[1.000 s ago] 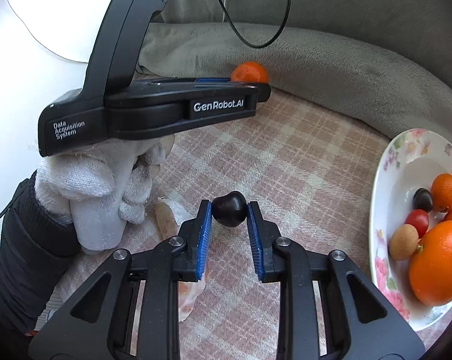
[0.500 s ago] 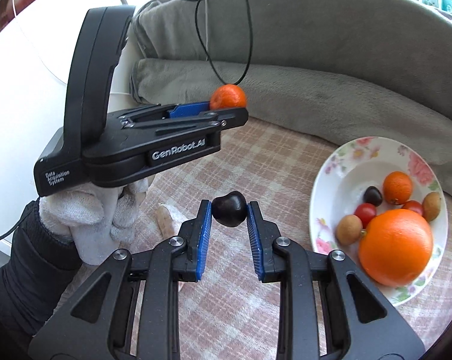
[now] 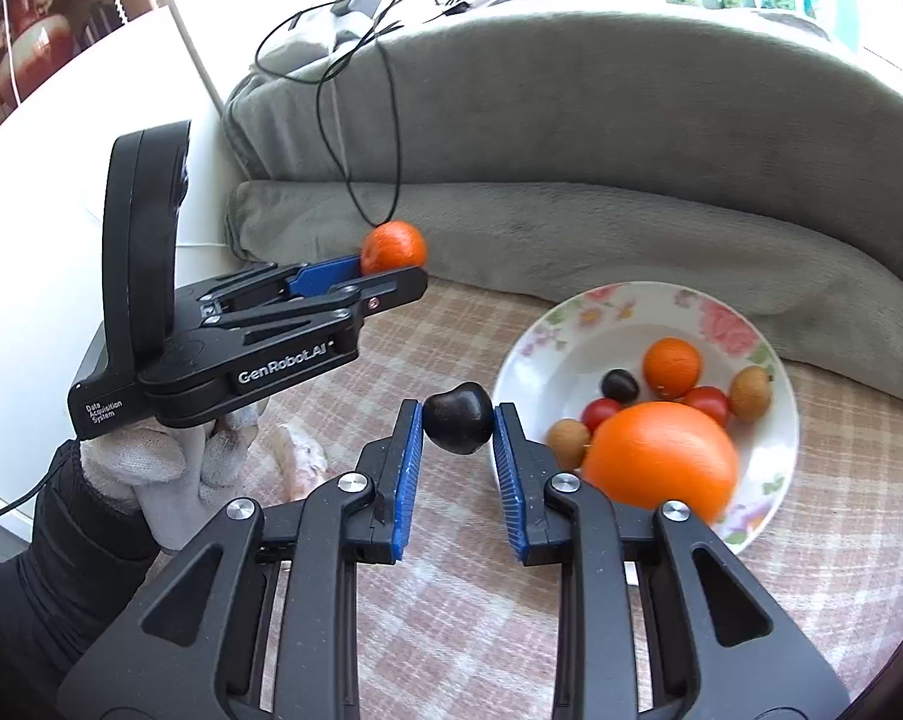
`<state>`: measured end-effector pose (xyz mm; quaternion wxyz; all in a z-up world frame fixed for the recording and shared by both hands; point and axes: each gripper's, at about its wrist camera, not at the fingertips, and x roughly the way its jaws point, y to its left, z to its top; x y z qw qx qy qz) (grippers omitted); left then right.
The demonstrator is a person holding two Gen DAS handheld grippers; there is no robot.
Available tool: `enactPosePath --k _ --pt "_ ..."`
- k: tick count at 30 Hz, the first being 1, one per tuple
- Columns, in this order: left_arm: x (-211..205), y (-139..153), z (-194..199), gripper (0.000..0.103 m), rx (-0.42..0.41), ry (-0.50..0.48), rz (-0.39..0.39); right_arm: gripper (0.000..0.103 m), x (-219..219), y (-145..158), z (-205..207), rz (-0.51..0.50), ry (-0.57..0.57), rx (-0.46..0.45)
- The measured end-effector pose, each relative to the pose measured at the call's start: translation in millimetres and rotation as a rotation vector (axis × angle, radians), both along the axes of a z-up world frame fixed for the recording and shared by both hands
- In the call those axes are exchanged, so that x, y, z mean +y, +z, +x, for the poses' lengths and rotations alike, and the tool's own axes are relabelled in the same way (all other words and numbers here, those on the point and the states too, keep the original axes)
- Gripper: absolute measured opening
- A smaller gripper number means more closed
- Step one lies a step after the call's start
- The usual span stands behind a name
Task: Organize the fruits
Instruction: 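Carry the mandarin and dark plum over the bowl with both grippers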
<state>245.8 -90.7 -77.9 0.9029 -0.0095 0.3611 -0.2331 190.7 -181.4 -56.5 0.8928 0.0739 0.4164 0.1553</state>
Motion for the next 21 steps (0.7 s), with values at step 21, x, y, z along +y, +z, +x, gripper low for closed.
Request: enactPosePath --k 21 --pt "-46 -5 4 0.037 0.023 -0.082 0.017 0.025 -84 -7 0 -0.011 -0.173 0.007"
